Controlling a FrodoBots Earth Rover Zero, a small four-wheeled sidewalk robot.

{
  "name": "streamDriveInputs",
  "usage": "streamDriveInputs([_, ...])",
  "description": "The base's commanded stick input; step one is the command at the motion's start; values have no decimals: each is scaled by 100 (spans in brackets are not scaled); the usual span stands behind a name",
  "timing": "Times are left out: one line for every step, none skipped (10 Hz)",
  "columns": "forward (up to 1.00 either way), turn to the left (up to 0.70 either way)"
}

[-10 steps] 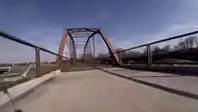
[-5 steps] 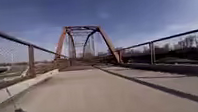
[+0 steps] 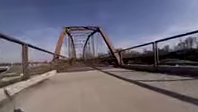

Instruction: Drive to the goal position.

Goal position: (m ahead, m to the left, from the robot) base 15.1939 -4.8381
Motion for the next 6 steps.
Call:
streamDriveInputs([85,0])
streamDriveInputs([85,0])
streamDriveInputs([85,0])
streamDriveInputs([85,0])
streamDriveInputs([85,0])
streamDriveInputs([85,0])
